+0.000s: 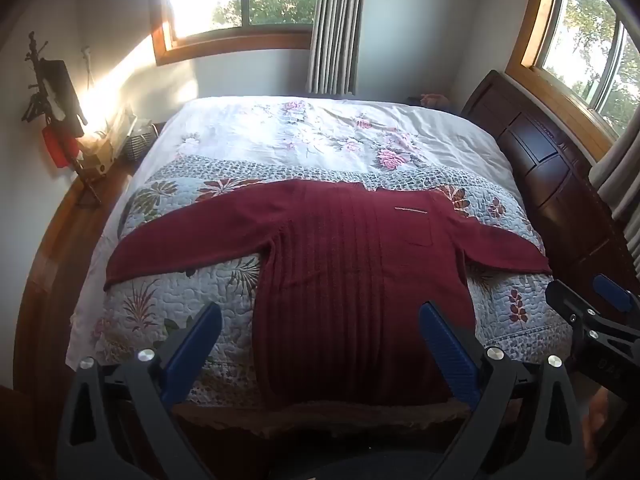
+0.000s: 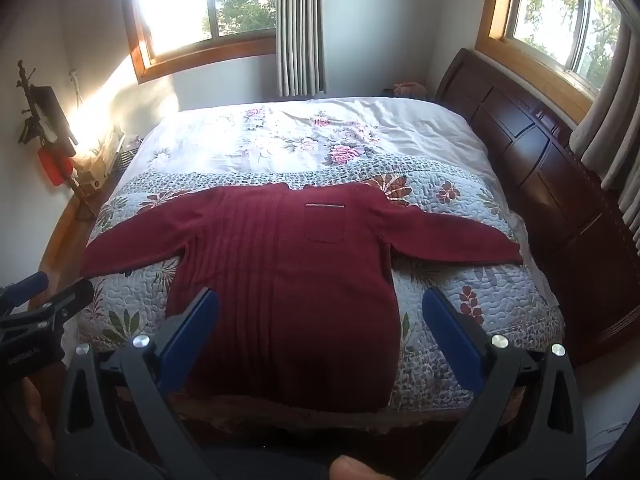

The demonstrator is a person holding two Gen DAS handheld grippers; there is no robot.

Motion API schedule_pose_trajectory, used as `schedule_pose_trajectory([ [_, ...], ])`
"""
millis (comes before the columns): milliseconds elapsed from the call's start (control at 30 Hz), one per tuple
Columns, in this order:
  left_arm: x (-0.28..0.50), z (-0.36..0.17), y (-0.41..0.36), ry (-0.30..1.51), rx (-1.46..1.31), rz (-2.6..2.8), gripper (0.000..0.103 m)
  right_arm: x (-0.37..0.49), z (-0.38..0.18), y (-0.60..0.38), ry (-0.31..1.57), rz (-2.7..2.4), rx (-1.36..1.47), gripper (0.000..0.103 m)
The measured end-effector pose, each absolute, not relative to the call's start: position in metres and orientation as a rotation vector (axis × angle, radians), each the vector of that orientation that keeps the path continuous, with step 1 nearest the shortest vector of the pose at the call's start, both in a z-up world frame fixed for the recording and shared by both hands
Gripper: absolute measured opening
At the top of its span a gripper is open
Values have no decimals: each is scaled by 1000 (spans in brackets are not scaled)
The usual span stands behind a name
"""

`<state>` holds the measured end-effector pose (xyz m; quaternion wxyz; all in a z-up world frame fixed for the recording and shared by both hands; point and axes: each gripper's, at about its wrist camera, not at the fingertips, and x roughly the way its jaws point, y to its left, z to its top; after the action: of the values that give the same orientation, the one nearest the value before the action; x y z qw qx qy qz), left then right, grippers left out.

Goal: Fold small clothes

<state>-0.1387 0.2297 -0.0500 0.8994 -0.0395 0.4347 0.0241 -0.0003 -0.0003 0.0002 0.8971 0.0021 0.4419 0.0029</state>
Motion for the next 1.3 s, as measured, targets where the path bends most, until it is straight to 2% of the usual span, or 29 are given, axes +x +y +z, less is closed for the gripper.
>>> schedule_pose_trajectory([
  [1300,-137,-48,224,898,-73,50,99,1,3,-6,917,5,0,101],
])
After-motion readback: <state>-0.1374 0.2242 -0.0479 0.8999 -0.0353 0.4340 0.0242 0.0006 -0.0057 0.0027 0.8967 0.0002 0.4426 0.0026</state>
